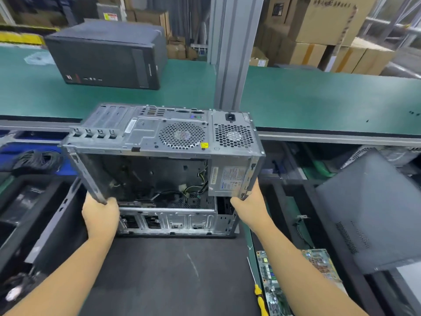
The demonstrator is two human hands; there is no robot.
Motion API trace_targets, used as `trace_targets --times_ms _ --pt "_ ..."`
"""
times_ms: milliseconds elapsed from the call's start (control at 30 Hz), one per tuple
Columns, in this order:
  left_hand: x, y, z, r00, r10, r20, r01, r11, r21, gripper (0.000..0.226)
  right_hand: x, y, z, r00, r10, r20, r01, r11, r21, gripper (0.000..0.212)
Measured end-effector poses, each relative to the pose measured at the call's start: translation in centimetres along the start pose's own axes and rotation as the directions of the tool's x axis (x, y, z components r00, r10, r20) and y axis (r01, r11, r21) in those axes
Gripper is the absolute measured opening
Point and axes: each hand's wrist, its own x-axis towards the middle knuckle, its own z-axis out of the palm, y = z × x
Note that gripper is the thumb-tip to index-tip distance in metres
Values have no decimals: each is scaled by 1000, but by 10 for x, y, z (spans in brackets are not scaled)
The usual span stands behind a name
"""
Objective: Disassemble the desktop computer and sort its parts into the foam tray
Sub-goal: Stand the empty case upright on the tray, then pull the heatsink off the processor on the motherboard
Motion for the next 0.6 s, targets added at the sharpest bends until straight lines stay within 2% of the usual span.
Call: trace_targets --times_ms 100,233,300,367,433,500,533,600 --pt "-2 -12 -3 996 -74 46 74 997 -4 17 -11 6 3 997 72 -19 -72 997 -11 87" --pt "2 -8 -4 991 -76 109 78 997 -14 17 -7 -6 4 994 100 -55 -102 994 -42 82" --pt "-4 -8 -9 984 -73 164 83 995 -59 28 -15 -8 4 991 119 -57 -123 990 -67 79" --pt "-21 -13 -13 974 -86 209 107 990 -93 51 -32 -7 4 988 155 -16 -155 980 -121 81" --pt "-46 -25 -15 985 -55 161 68 995 -74 67 -52 2 2 978 208 26 -200 961 -189 90" --pt "-75 -37 -13 995 26 95 -27 1000 2 58 -74 14 2 970 243 6 -236 947 -217 87" --pt "-89 -43 -12 991 63 115 -68 997 34 47 -85 20 4 966 256 -18 -254 942 -219 78" --pt "-112 -52 -11 958 87 273 -104 993 50 26 -106 30 5 957 284 -56 -290 935 -206 43"
